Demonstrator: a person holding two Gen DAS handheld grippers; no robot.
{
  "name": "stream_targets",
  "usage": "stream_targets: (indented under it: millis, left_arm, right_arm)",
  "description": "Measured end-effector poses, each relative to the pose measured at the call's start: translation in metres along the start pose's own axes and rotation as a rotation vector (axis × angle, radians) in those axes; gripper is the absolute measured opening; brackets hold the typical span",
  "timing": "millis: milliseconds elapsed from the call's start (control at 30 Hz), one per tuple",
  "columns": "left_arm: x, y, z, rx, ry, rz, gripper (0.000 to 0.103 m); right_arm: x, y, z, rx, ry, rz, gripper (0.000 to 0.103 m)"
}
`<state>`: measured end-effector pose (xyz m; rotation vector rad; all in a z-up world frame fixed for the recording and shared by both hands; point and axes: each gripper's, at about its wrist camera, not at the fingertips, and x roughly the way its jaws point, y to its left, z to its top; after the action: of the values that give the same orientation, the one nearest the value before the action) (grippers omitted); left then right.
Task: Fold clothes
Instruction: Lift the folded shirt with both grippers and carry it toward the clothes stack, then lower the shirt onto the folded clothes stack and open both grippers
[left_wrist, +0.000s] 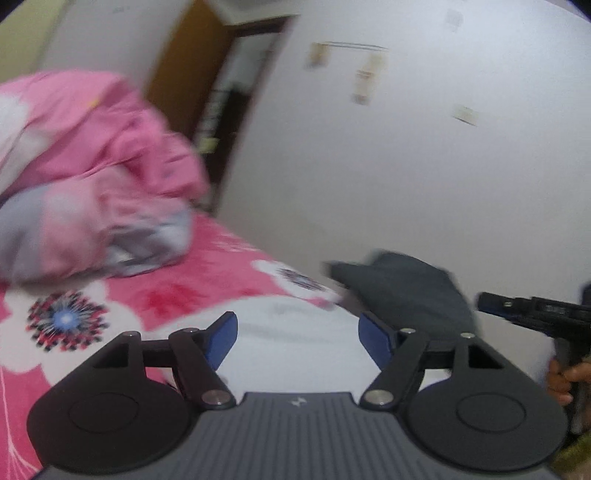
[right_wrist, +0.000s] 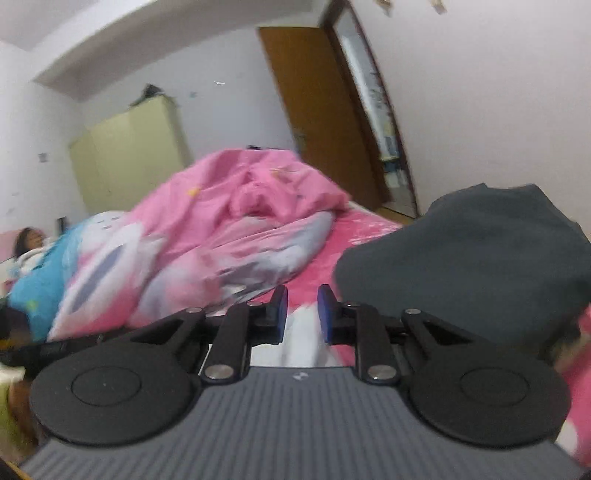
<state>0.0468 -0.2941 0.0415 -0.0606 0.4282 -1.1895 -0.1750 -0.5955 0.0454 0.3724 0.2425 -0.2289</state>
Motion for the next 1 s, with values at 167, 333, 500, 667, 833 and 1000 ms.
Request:
stream_targets:
  millis: [167, 333, 500, 667, 833, 1000]
  left_arm:
    - [-0.017, -0.068, -0.042, 0.368, 0.128, -0.028, 0.083]
    - [-0.011, -0.086, -0.057, 0.352, 0.219, 0.092, 0.08]
    - [-0.075, -0.107, -0.042, 0.265, 0.086, 0.088, 0.09]
    - [-0.124, -0.136, -0.054, 0.168, 0.082, 0.074, 0.095]
    - [-0.171, -0.145, -0.073, 0.05, 0.102, 0.135, 0.099]
    - [-0.208, -0.14, -0.091, -0.041, 0.128, 0.218, 0.1]
  right_arm:
    - [-0.006, 0.006, -0.065, 0.209, 0.126, 0.176, 0.018]
    - [0.005, 0.017, -0.091, 0.211, 0.177, 0.038, 0.018]
    - [-0.055, 0.063, -0.084, 0.09, -0.005, 0.032, 0.047]
    - [-0.103, 0.104, -0.1, 0.003, -0.07, -0.005, 0.086]
    - [-0.124, 0.125, -0.115, 0.017, -0.069, -0.049, 0.102]
    - [-0.135, 0.14, -0.128, 0.032, -0.004, -0.128, 0.102]
